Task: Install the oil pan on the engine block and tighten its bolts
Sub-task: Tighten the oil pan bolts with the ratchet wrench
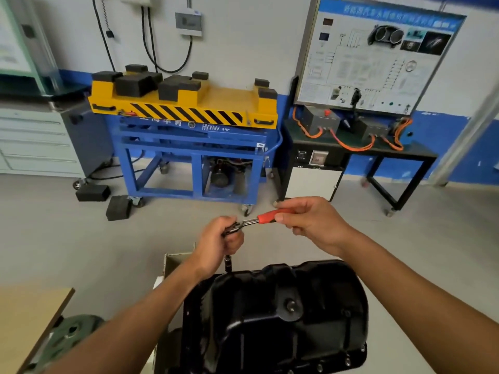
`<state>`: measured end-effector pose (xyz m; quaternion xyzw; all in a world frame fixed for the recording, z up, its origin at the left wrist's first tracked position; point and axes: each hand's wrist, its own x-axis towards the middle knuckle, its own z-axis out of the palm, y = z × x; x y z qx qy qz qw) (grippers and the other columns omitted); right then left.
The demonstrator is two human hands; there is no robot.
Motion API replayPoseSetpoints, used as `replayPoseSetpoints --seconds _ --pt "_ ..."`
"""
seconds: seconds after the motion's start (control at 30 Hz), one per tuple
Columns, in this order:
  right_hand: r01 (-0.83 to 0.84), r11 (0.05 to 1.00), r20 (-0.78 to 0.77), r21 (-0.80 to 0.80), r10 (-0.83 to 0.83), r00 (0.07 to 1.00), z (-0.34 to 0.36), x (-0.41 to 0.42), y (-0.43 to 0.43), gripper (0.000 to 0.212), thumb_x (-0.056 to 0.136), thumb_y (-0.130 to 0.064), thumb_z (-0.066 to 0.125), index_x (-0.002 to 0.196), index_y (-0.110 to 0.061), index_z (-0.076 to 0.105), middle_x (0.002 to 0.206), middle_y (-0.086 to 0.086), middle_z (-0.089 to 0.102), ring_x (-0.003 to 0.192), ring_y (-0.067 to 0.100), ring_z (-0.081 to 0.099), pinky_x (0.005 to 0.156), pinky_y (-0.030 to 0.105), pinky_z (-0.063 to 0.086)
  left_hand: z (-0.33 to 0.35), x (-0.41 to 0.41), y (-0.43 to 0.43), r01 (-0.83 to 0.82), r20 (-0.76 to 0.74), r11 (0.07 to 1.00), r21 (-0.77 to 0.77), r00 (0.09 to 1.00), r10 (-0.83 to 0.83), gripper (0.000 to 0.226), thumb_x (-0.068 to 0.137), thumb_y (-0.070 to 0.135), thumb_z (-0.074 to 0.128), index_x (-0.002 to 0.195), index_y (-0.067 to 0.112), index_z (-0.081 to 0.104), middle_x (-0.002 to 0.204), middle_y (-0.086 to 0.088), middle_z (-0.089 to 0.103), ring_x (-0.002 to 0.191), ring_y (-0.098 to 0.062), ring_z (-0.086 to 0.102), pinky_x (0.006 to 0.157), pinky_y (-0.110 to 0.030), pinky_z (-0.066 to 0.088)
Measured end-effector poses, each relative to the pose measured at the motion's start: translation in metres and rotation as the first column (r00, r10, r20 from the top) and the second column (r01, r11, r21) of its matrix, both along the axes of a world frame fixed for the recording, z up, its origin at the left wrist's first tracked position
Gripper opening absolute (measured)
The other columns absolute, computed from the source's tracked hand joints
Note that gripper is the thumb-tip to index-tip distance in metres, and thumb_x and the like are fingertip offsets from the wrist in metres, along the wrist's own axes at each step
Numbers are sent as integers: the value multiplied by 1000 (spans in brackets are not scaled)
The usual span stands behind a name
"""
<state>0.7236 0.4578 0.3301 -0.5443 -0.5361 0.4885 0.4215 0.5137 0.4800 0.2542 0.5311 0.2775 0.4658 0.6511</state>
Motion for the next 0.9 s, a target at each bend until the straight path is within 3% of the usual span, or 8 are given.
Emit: replayPoseSetpoints --seconds 0.07,0.23,0.33,0.57,0.77,0.9 --pt "1 996 -79 -87 -8 997 -7 -4 16 22 79 3 78 97 -8 73 73 3 69 61 10 54 54 20 45 -9 -3 5 24 -9 999 -23 1000 -24 41 86 34 35 46 27 35 47 6 20 46 -11 15 48 -29 11" --pt "-65 977 -130 -204 39 991 -15 -13 54 32 82 10 72 111 -3 67 89 11 66 70 16 58 59 22 50 -26 -4 14 64 -33 996 -54 997 -66 40 85 31 34 45 27 37 46 6 22 44 -10 18 50 -31 11" --pt "-150 967 -92 -204 133 987 -17 -17 73 32 86 8 69 115 -5 66 95 11 65 84 25 54 61 22 50 -33 1 15 49 0 995 -82 999 -49 38 82 33 43 46 28 37 45 7 23 44 -10 17 51 -33 11" --pt "-335 931 -129 -143 318 939 -20 -27 104 33 89 12 61 111 -12 65 97 6 72 93 25 57 67 25 47 -44 11 19 38 22 998 -48 999 -37 42 82 43 52 50 29 30 46 10 26 44 -9 18 50 -33 11" --pt "-345 936 -152 -73 331 931 -23 -13 113 29 90 9 62 110 -12 67 95 5 74 89 24 58 65 24 48 -39 22 25 93 -44 995 29 995 -92 58 88 64 58 50 28 32 48 12 24 46 -12 18 52 -31 15" --pt "-311 949 -175 -53 298 938 -26 11 111 26 91 9 60 108 -8 68 96 8 73 68 15 54 61 24 47 -35 38 27 163 -91 986 40 983 -159 57 91 65 52 49 30 36 49 12 25 47 -14 18 53 -25 20"
